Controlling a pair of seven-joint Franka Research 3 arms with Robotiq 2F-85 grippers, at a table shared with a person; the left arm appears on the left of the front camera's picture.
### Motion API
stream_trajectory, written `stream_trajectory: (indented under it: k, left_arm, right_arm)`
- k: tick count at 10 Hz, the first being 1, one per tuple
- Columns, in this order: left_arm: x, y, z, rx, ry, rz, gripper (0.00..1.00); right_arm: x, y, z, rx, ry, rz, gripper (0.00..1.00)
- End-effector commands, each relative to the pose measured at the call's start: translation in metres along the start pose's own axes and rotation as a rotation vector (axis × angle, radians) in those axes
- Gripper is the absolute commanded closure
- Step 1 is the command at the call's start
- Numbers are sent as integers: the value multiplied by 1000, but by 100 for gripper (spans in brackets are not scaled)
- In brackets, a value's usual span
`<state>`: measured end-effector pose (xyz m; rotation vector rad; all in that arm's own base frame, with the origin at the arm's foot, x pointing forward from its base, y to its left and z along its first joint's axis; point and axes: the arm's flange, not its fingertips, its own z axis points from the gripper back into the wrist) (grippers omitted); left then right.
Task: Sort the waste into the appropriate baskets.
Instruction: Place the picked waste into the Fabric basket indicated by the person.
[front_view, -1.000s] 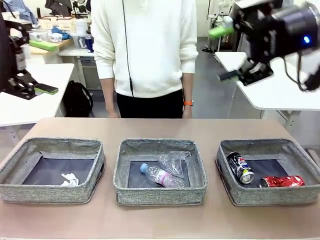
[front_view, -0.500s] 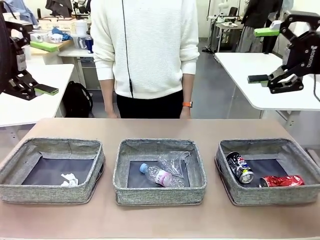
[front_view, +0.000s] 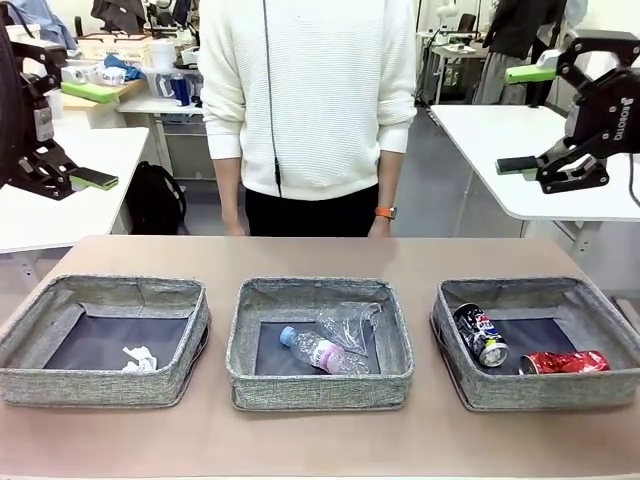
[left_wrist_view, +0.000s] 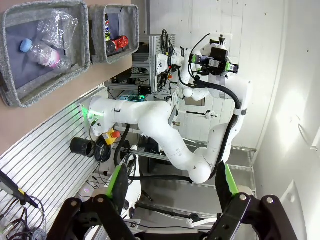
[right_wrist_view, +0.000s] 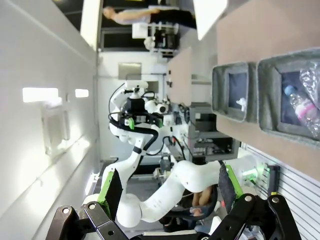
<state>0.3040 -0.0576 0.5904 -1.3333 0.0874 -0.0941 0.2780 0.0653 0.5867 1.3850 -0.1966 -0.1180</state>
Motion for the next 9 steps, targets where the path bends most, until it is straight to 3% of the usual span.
stream_trajectory:
  k: [1,9]
  left_arm:
    - [-1,-5,0,-27,1,6,10]
    - [-1,-5,0,-27,1,6,10]
  right_arm:
    - [1,4,-1,30,-4,8,0]
    - [1,4,-1,30,-4,8,0]
